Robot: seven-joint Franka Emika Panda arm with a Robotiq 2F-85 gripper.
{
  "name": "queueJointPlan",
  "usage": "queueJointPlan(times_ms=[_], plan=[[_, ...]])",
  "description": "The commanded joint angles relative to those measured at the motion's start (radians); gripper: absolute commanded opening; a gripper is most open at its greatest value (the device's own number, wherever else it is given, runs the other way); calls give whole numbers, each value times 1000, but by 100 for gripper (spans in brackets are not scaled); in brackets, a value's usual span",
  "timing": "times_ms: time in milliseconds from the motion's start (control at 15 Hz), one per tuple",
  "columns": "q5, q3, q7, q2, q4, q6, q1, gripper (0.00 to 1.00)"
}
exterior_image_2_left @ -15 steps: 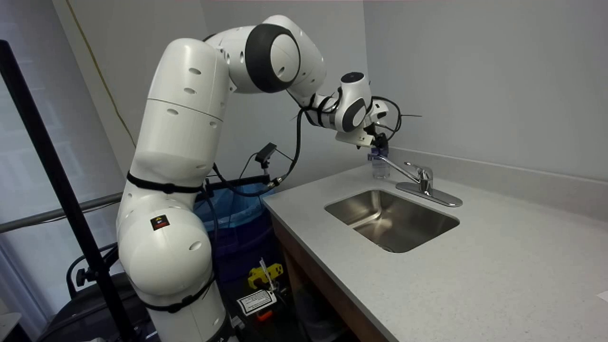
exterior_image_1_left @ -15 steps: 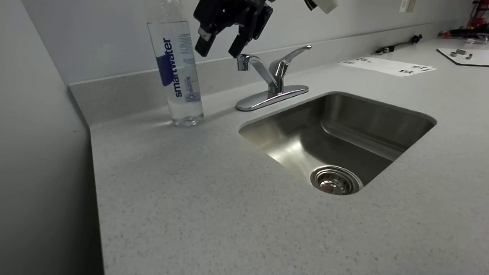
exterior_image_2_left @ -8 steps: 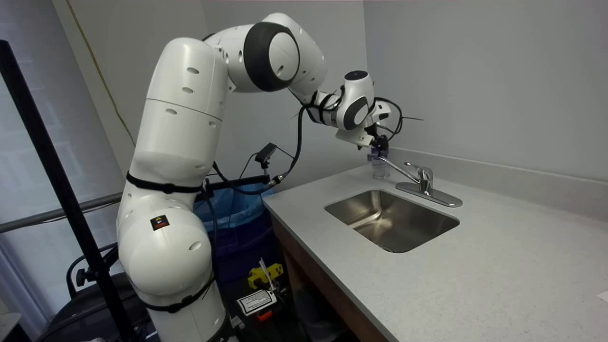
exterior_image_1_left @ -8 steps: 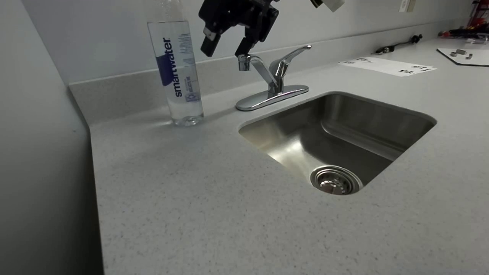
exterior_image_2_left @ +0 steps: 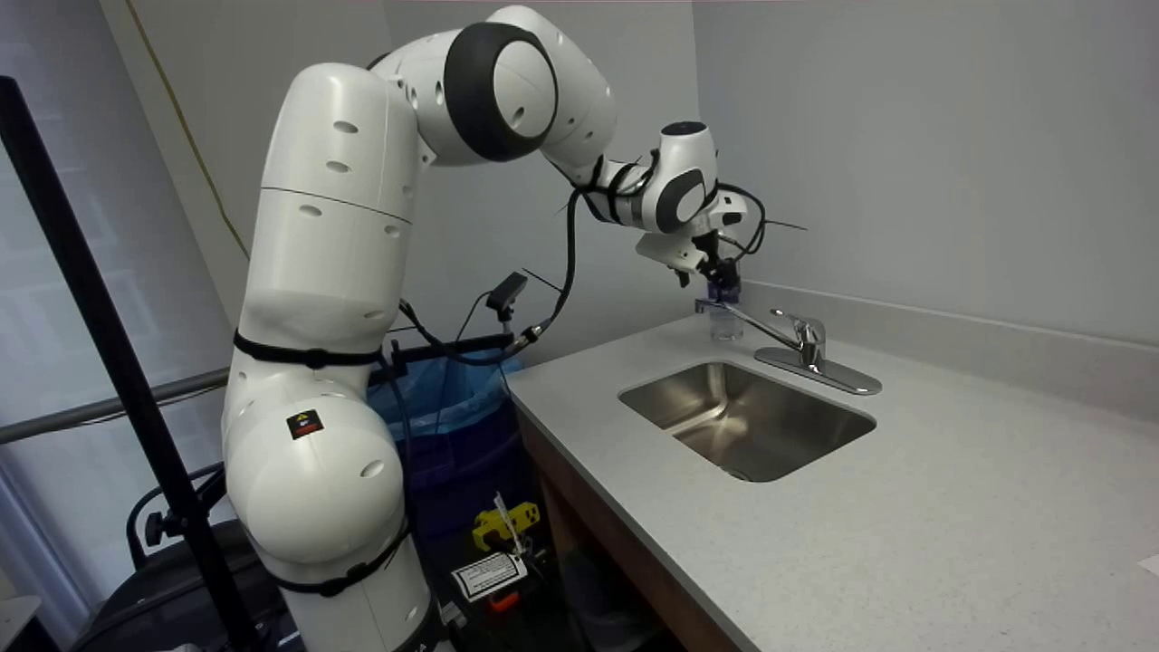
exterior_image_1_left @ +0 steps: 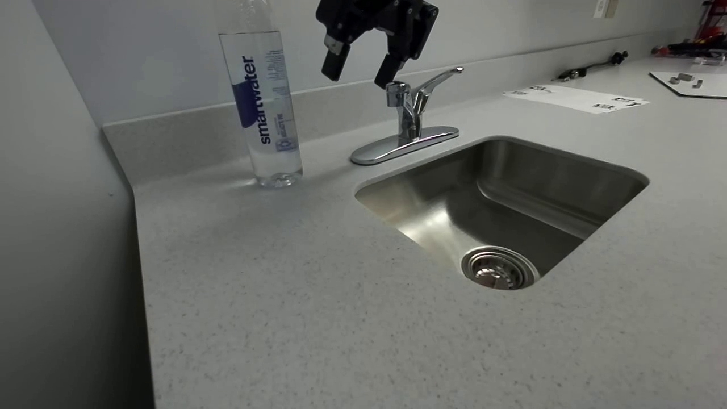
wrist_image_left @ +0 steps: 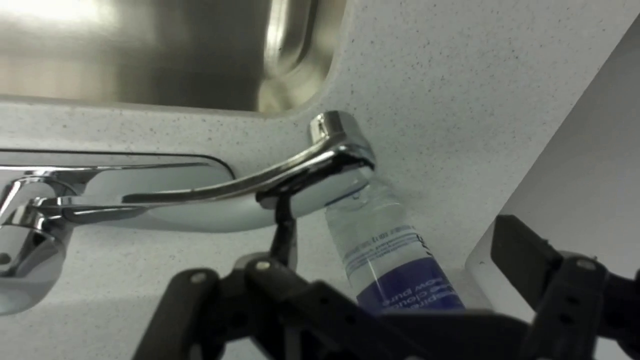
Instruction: Push the faucet to the right
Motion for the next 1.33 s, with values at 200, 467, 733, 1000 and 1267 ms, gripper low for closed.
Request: queueJointPlan(times_ms=[200,467,733,1000,1267], plan=[[-14,-60,66,-122,-141,-78,12,100],[-38,-90,98,-172,-214,-80,9,100],[-72,-121,129,-220,-276,-85,1,100],[-104,-151,150,-248,-306,-90,-7,100],[-144,-183,181,-249,-302,-90,-13,100]])
